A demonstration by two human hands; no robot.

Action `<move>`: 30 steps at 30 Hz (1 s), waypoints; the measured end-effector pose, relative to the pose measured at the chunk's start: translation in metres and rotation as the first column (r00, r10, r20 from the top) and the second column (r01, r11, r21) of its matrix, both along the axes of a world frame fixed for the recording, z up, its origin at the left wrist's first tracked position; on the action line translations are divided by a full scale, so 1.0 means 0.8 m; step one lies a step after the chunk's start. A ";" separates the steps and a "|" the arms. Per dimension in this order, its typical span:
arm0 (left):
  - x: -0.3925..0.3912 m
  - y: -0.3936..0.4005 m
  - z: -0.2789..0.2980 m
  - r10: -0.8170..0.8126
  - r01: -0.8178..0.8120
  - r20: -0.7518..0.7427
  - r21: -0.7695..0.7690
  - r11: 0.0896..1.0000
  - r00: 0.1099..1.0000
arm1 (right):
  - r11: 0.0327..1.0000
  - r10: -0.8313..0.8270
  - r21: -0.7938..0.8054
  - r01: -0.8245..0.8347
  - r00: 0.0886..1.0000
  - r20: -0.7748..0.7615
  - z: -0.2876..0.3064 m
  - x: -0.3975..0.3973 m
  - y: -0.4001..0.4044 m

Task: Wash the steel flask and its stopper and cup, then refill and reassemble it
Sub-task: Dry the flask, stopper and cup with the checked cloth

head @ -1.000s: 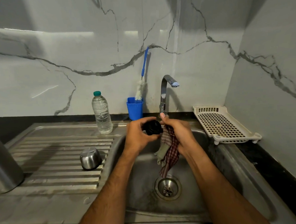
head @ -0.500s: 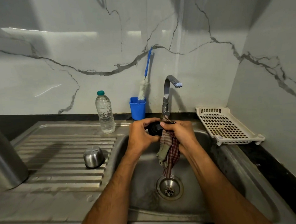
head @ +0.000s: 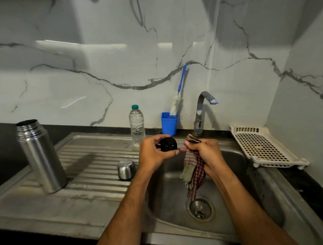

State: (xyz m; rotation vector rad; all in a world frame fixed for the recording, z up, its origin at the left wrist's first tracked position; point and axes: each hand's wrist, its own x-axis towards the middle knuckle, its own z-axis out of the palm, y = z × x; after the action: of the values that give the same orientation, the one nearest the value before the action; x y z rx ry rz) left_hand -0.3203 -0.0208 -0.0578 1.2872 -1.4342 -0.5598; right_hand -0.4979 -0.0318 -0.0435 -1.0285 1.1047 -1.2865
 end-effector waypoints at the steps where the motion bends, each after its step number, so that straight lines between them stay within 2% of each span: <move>1: 0.013 0.006 0.002 0.026 -0.026 -0.002 -0.004 1.000 1.000 | 1.000 0.008 -0.010 -0.008 1.000 -0.015 0.003 0.007 0.002; 5: 0.068 0.032 0.008 0.113 -0.113 -0.007 -0.021 0.993 0.994 | 0.998 0.045 -0.041 -0.045 0.999 -0.020 0.023 0.038 0.014; 15: 0.200 0.086 -0.006 0.316 -0.325 0.128 0.060 0.944 0.940 | 0.988 0.120 -0.097 -0.119 0.993 0.003 0.059 0.124 0.038; 25: 0.253 0.093 -0.035 0.353 -0.386 0.190 0.174 0.906 0.916 | 0.981 0.176 -0.075 -0.179 0.983 -0.046 0.059 0.161 0.057; 30: 0.258 0.088 -0.049 0.342 -0.386 0.232 0.179 0.905 0.911 | 0.981 0.181 -0.061 -0.183 0.983 -0.044 0.058 0.163 0.056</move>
State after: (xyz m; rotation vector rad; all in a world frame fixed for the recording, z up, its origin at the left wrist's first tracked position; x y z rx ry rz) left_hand -0.1137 0.0499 -0.0968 1.7850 -1.2638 -0.3507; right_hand -0.3675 0.0133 0.0025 -1.1795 0.9783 -1.1664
